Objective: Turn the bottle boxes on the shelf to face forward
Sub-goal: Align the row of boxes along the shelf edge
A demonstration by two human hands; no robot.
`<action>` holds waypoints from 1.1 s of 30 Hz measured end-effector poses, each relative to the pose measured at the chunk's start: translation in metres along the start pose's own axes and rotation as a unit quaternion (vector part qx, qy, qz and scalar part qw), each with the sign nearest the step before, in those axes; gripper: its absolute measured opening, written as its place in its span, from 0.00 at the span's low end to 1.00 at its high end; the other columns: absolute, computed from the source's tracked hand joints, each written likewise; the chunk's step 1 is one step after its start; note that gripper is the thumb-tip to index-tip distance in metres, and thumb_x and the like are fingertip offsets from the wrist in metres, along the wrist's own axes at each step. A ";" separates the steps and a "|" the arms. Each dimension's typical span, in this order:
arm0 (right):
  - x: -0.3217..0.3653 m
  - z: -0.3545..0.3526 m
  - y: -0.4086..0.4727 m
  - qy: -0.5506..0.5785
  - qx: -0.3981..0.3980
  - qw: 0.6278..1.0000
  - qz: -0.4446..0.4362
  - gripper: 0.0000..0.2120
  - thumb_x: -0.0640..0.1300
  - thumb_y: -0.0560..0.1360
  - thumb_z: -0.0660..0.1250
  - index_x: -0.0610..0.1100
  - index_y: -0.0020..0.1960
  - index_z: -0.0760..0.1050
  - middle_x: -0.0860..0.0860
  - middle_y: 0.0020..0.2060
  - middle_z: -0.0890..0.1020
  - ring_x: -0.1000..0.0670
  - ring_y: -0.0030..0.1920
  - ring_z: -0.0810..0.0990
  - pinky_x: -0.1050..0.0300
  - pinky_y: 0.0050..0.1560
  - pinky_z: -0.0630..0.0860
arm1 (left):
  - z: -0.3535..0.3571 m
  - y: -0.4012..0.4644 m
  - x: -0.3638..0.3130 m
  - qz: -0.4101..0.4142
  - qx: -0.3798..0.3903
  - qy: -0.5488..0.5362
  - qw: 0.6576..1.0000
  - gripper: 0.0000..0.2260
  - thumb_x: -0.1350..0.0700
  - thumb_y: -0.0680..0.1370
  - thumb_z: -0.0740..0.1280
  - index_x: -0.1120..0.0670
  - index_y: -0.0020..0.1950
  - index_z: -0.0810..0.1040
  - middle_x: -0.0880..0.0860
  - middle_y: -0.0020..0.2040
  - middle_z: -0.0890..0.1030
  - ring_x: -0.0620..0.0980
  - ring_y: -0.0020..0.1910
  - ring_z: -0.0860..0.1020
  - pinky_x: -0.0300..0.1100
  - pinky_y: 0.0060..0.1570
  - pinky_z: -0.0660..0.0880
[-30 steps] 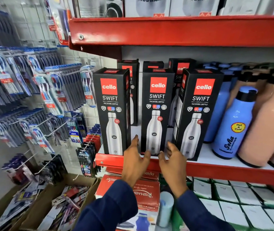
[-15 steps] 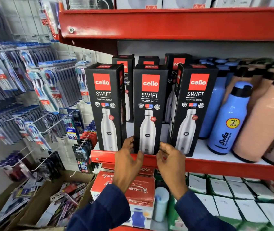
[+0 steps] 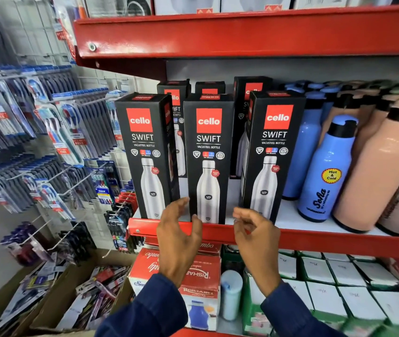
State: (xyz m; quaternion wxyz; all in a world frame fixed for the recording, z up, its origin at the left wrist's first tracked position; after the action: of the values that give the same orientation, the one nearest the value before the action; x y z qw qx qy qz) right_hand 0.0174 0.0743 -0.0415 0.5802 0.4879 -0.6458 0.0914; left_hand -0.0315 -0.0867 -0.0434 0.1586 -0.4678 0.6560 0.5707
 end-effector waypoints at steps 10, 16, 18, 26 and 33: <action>-0.031 -0.060 0.016 -0.004 -0.097 0.995 0.039 0.10 0.33 0.71 0.70 0.47 0.41 0.80 0.55 0.35 0.83 0.56 0.38 0.83 0.76 0.40 0.73 | 0.056 -0.023 -0.041 0.039 0.142 -0.027 0.989 0.21 0.52 0.75 0.66 0.53 0.68 0.77 0.49 0.62 0.83 0.41 0.58 0.81 0.34 0.61 0.75; -0.047 -0.067 0.032 -0.015 -0.066 0.996 0.050 0.10 0.33 0.72 0.70 0.42 0.52 0.78 0.47 0.47 0.85 0.48 0.48 0.83 0.57 0.51 0.76 | 0.082 -0.024 -0.049 0.012 0.219 0.049 0.974 0.28 0.56 0.78 0.67 0.61 0.77 0.65 0.57 0.73 0.74 0.57 0.65 0.78 0.29 0.64 0.64; -0.050 -0.067 0.037 -0.025 -0.043 0.997 0.056 0.14 0.34 0.73 0.69 0.41 0.58 0.76 0.45 0.53 0.84 0.47 0.53 0.82 0.57 0.54 0.75 | 0.086 -0.023 -0.051 0.000 0.223 0.051 0.973 0.29 0.56 0.79 0.67 0.61 0.78 0.63 0.58 0.75 0.72 0.62 0.61 0.80 0.33 0.65 0.67; -0.047 -0.067 0.044 -0.072 0.025 0.997 0.022 0.18 0.33 0.75 0.63 0.38 0.64 0.77 0.42 0.56 0.84 0.45 0.57 0.83 0.57 0.60 0.76 | 0.097 -0.014 -0.056 -0.049 0.234 0.038 0.970 0.27 0.60 0.79 0.65 0.60 0.77 0.63 0.61 0.58 0.83 0.58 0.58 0.81 0.35 0.53 0.72; -0.043 -0.069 0.037 -0.086 0.041 0.995 0.006 0.19 0.35 0.75 0.64 0.40 0.65 0.78 0.45 0.57 0.85 0.50 0.55 0.84 0.56 0.60 0.79 | 0.087 -0.017 -0.053 -0.044 0.238 0.039 0.969 0.26 0.59 0.79 0.65 0.61 0.76 0.65 0.56 0.48 0.81 0.55 0.47 0.81 0.53 0.54 0.80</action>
State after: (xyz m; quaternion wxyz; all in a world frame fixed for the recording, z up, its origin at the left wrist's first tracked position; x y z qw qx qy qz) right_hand 0.0295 0.1625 -0.0393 0.5013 0.5133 -0.6921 0.0792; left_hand -0.0195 0.0157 -0.0405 0.2652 -0.4669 0.7573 0.3717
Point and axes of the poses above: each hand's wrist, its own y-axis towards the middle knuckle, its own z-axis out of the palm, x = y × z, the point moved 1 cm from there along y, towards the middle knuckle
